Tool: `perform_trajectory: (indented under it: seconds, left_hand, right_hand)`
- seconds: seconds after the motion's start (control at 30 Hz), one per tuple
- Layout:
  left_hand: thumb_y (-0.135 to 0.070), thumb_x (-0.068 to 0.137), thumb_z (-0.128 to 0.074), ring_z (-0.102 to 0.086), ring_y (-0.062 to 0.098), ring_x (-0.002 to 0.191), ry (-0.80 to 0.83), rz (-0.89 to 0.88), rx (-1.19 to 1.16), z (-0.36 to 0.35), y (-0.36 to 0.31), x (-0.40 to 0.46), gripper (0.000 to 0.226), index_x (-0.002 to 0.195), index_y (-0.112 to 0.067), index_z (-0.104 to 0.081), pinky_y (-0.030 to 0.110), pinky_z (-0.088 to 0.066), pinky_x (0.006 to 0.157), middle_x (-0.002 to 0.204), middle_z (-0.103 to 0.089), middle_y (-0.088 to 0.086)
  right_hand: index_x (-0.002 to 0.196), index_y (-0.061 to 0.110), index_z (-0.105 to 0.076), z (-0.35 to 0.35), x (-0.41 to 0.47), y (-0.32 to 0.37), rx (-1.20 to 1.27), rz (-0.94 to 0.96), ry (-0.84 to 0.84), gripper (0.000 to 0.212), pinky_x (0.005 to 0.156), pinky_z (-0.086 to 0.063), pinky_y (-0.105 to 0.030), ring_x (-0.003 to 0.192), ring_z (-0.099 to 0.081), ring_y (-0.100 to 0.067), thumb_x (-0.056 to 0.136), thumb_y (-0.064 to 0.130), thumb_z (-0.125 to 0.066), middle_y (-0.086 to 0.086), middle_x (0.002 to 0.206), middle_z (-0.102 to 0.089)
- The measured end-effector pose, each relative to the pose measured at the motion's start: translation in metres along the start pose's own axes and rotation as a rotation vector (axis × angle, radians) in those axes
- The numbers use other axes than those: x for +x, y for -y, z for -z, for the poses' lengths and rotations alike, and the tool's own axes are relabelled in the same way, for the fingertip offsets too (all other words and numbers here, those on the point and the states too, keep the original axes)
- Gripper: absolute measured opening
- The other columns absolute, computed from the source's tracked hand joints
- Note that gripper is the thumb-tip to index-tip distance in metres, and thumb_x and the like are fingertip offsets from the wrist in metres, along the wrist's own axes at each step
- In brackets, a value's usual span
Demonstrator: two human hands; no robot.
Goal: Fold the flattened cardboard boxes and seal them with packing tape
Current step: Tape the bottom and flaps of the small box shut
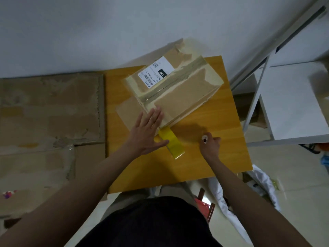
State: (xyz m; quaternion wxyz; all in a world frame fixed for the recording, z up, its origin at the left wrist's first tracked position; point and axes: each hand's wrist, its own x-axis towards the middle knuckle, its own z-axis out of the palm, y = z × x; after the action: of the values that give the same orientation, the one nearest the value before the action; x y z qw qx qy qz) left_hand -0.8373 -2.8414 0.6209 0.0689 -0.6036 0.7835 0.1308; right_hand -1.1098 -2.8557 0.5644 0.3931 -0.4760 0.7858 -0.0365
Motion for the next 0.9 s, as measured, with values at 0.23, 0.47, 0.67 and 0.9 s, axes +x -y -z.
perform_trajectory:
  seconds: [0.23,0.47,0.67,0.9]
  left_hand:
    - [-0.078,0.089,-0.024,0.017,0.018,0.152,-0.036,0.062,-0.067,-0.004,-0.016,-0.005,0.095,0.158,-0.024,0.012,0.049,0.006,0.123,0.165,0.020,-0.006]
    - [-0.075,0.090,-0.025,0.019,0.016,0.152,-0.025,0.132,-0.113,-0.002,-0.023,-0.005,0.093,0.158,-0.024,0.011,0.048,0.008,0.123,0.164,0.021,-0.007]
    - [-0.075,0.088,-0.027,0.016,0.014,0.152,-0.074,0.226,-0.191,-0.004,-0.026,-0.009,0.097,0.159,-0.019,0.009,0.046,0.006,0.124,0.166,0.017,-0.004]
    - [-0.051,0.083,-0.071,-0.026,0.024,0.147,-0.361,0.410,-0.581,-0.005,-0.044,-0.026,0.087,0.149,-0.009,-0.033,0.041,-0.026,0.120,0.160,-0.026,0.007]
  right_hand:
    - [0.118,0.001,-0.047,-0.015,0.018,-0.016,-0.128,0.087,-0.026,0.030,0.074,-0.039,-0.039,0.104,-0.047,-0.041,0.092,-0.011,-0.037,-0.024,0.125,-0.038]
    - [0.119,0.005,-0.061,0.003,0.006,0.002,0.363,0.125,-0.170,0.033,0.072,-0.052,-0.038,0.090,-0.068,-0.029,0.089,0.013,-0.073,-0.011,0.095,-0.071]
    - [0.114,0.012,-0.071,0.033,-0.027,0.045,0.481,0.614,-0.031,0.019,0.057,-0.056,-0.029,0.069,-0.068,-0.018,0.097,0.018,-0.064,-0.004,0.094,-0.070]
    - [0.129,0.004,-0.062,0.025,-0.036,0.080,0.025,1.049,0.135,0.035,0.089,-0.053,-0.039,0.105,-0.061,-0.024,0.099,-0.006,-0.049,-0.012,0.118,-0.063]
